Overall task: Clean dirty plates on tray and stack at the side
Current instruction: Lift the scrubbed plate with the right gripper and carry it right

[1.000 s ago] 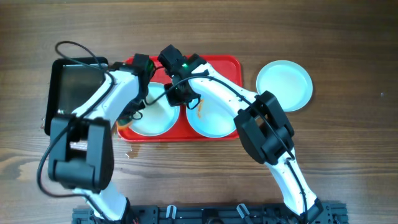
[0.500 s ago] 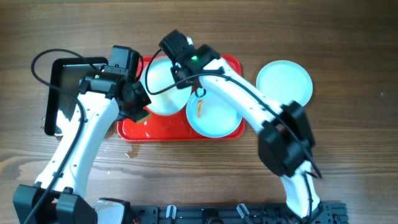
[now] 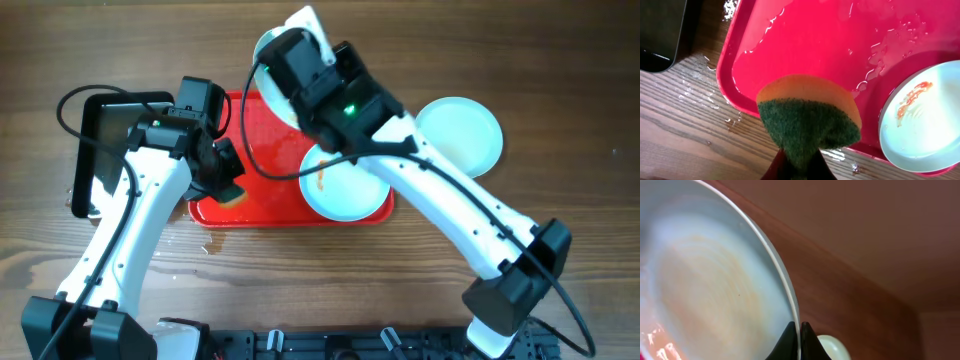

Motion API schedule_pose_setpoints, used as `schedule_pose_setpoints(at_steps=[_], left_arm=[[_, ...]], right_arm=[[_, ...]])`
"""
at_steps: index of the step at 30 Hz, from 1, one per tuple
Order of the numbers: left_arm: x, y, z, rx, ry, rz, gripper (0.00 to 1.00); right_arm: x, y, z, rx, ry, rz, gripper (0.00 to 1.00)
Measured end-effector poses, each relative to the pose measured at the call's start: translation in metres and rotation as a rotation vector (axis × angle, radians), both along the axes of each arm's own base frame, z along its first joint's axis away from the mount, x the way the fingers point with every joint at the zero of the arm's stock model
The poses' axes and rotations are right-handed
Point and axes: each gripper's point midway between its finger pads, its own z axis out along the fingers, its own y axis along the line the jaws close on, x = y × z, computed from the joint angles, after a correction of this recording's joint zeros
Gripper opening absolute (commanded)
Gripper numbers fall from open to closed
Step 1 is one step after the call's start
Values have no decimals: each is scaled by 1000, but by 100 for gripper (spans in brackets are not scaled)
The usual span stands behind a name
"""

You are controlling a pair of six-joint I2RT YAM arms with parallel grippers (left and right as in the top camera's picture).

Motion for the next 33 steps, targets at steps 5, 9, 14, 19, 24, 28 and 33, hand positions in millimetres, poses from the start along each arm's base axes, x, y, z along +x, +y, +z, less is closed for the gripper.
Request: schedule_pose_setpoints(at_steps=[5, 9, 14, 19, 24, 28, 33], left_arm=[[-1, 0, 0, 1, 4, 0, 4], [-1, 0, 0, 1, 5, 0, 4], [-2, 0, 0, 1, 7, 0, 4], [-2, 0, 0, 1, 7, 0, 4], [-2, 0, 0, 1, 7, 0, 4], [-2, 0, 0, 1, 7, 0, 4], [-2, 0, 0, 2, 6, -4, 4]], right_arm=[[-10, 12, 26, -126, -127, -4, 4], [-15, 19, 41, -191, -191, -5, 4], [-15, 15, 51, -256, -227, -22, 4], [-13, 8, 67, -336, -270, -55, 4], [-16, 9, 73, -390, -282, -58, 4], [-21, 15, 74, -412, -284, -41, 4], [-25, 27, 46, -343, -207, 42, 4]])
